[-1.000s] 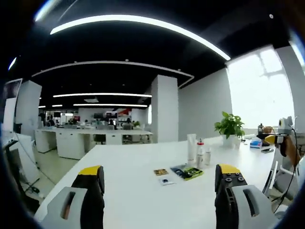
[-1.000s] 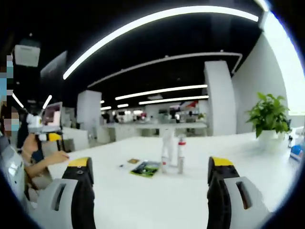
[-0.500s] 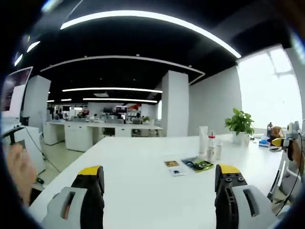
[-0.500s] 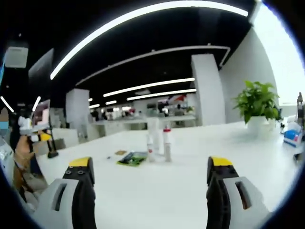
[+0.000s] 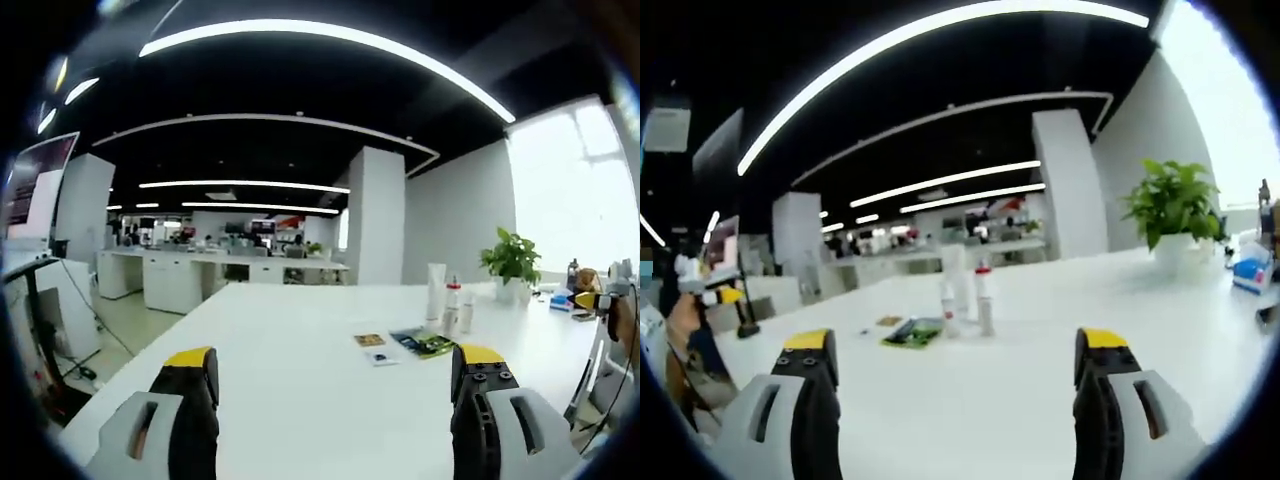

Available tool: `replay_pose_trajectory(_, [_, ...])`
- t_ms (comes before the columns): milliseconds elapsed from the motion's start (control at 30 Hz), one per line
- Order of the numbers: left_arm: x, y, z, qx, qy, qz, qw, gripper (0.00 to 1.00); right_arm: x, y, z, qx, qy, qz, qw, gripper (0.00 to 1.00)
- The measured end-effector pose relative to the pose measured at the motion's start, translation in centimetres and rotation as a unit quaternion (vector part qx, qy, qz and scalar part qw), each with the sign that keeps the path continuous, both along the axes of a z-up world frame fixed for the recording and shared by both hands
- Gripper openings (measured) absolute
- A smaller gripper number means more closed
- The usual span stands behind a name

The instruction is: Arrange the skincare products in the storage area until every visible bottle or jar stands upright without overlapping.

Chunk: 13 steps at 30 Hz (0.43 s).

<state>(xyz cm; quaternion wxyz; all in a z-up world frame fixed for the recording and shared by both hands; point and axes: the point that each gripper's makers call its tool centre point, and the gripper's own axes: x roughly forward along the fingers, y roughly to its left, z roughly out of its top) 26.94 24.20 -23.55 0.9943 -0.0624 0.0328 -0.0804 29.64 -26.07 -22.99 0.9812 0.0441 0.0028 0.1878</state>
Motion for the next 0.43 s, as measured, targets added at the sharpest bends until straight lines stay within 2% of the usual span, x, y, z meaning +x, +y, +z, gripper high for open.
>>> replay_pose_trajectory(433, [0.2,-0.6,-0.7,-0.003,0.008,-0.006,0.9999,1.0,0.1,-1.1,-0.5,0.003,0.005,-0.012,0.9999,0.98])
